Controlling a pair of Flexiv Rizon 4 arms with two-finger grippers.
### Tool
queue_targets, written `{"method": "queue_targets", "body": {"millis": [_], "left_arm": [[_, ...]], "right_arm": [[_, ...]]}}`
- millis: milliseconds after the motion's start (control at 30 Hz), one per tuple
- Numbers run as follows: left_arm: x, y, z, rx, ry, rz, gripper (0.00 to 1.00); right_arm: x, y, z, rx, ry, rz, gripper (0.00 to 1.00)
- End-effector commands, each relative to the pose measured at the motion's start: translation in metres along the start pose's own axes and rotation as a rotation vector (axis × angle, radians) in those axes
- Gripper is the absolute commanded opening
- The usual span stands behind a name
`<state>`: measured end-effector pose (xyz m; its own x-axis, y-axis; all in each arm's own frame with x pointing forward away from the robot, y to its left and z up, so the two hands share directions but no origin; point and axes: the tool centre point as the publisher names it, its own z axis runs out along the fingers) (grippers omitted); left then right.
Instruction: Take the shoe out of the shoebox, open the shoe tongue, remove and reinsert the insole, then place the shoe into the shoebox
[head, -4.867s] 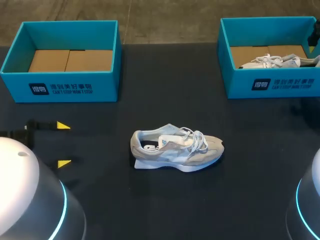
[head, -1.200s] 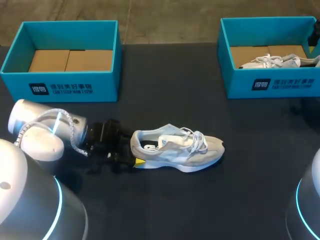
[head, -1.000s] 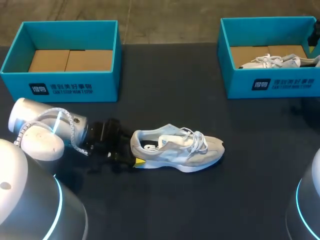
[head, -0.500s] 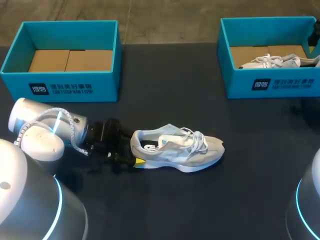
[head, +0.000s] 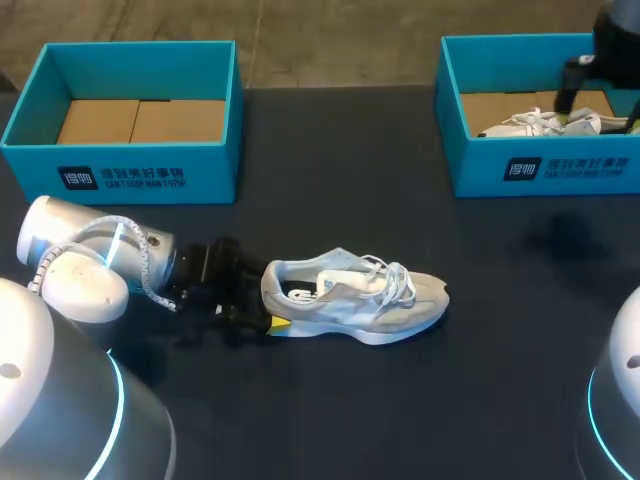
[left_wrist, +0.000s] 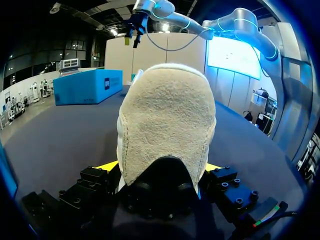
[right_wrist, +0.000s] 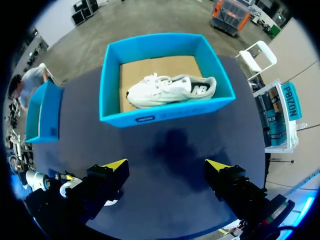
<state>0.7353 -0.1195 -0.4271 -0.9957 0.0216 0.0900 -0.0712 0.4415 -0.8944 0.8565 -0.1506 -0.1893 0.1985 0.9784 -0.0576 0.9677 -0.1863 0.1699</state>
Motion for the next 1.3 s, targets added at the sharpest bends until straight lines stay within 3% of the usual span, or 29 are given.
{"method": "queue_targets", "body": {"millis": [33,400,633,700,1233,1300], "left_arm": [[-0.003,0.003,0.004,-0.003,0.0,0.0,0.0],[-0.003,0.003,0.004,-0.003,0.0,0.0,0.0],[-0.003,0.003,0.004,-0.003,0.0,0.0,0.0],[-0.003,0.003,0.004,-0.003,0.0,0.0,0.0],[-0.003,0.003,0.004,-0.003,0.0,0.0,0.0],[-0.003,0.003,0.004,-0.003,0.0,0.0,0.0]], "right_arm": [[0.019,-0.024,-0.005,-0.013,-0.044,0.006,1.0],[0.064,-0.077,-0.015,-0.012,-0.087,0.038,1.0],[0.092,-0.107,-0.02,0.011,-0.055,0.045,1.0],[0.106,-0.113,-0.021,0.03,0.0,-0.026,1.0],[0.106,-0.113,-0.021,0.03,0.0,-0.026,1.0],[0.11,-0.111,-0.018,0.032,-0.027,0.027,1.0]]}}
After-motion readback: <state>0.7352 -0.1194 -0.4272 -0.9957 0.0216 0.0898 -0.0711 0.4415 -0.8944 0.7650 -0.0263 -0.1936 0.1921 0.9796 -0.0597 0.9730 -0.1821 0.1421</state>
